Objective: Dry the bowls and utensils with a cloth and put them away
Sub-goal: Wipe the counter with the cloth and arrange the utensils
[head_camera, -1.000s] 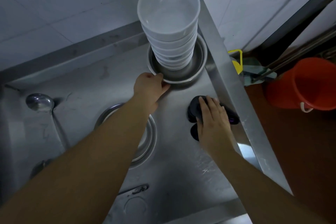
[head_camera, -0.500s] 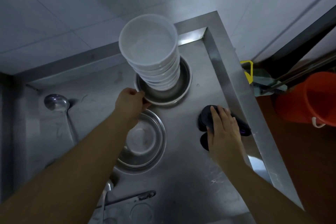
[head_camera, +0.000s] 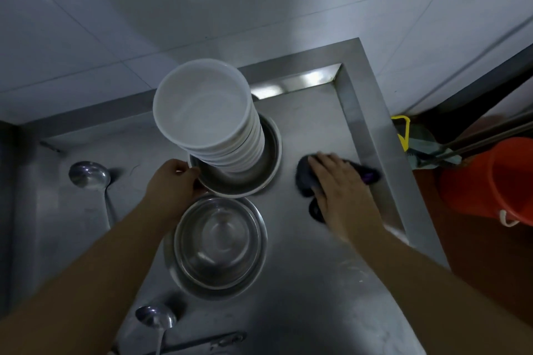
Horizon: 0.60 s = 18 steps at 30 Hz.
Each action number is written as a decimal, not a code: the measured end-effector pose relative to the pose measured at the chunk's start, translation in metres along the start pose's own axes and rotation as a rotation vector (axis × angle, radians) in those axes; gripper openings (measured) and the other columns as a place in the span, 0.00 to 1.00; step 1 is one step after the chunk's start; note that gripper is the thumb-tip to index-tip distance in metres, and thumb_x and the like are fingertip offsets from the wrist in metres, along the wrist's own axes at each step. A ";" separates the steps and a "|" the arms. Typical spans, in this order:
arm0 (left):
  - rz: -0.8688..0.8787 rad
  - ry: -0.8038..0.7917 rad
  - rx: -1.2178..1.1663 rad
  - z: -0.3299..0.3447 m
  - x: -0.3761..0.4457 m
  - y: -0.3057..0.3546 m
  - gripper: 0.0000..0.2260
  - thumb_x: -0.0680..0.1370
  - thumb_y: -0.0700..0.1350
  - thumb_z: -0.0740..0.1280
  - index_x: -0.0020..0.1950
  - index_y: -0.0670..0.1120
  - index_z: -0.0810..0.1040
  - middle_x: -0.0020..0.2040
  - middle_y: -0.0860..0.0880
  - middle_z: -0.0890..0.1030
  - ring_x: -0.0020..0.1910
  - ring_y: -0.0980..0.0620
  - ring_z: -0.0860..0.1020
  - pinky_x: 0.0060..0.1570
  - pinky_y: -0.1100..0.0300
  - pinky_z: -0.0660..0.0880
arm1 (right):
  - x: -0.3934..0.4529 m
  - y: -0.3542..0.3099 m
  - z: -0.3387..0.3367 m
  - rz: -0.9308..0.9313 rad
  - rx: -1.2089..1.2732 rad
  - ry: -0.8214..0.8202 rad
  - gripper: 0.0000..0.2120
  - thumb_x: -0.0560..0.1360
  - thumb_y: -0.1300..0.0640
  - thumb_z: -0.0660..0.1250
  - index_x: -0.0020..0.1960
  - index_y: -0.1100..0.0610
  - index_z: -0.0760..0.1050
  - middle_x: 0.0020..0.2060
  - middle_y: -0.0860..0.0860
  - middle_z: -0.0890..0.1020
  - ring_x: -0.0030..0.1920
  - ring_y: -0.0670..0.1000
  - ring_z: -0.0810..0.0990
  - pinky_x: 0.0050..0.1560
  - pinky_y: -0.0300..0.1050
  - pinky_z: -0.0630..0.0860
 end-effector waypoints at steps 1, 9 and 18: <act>0.000 -0.009 -0.002 -0.002 0.001 -0.001 0.13 0.70 0.50 0.72 0.50 0.42 0.80 0.45 0.37 0.87 0.49 0.35 0.86 0.58 0.35 0.82 | 0.021 0.004 -0.001 0.025 0.004 0.008 0.25 0.84 0.57 0.65 0.80 0.59 0.68 0.78 0.58 0.71 0.78 0.64 0.69 0.78 0.61 0.65; 0.010 -0.080 -0.063 -0.017 0.010 -0.011 0.18 0.70 0.51 0.75 0.56 0.44 0.83 0.52 0.40 0.87 0.54 0.37 0.86 0.61 0.35 0.80 | 0.160 0.025 -0.002 0.132 -0.035 0.060 0.29 0.87 0.53 0.57 0.85 0.58 0.54 0.84 0.58 0.57 0.84 0.64 0.53 0.83 0.60 0.52; 0.034 -0.098 -0.121 -0.014 0.010 -0.010 0.17 0.72 0.48 0.75 0.57 0.42 0.82 0.50 0.40 0.88 0.52 0.37 0.87 0.59 0.35 0.82 | 0.043 -0.015 0.018 -0.296 0.052 -0.096 0.25 0.86 0.52 0.61 0.81 0.57 0.67 0.79 0.55 0.71 0.80 0.60 0.66 0.79 0.62 0.63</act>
Point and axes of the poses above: each hand's wrist, its own x-axis towards the middle knuckle, its own z-axis out of the palm, y = z × x, the point moved 4 cm from there along x, towards the middle knuckle
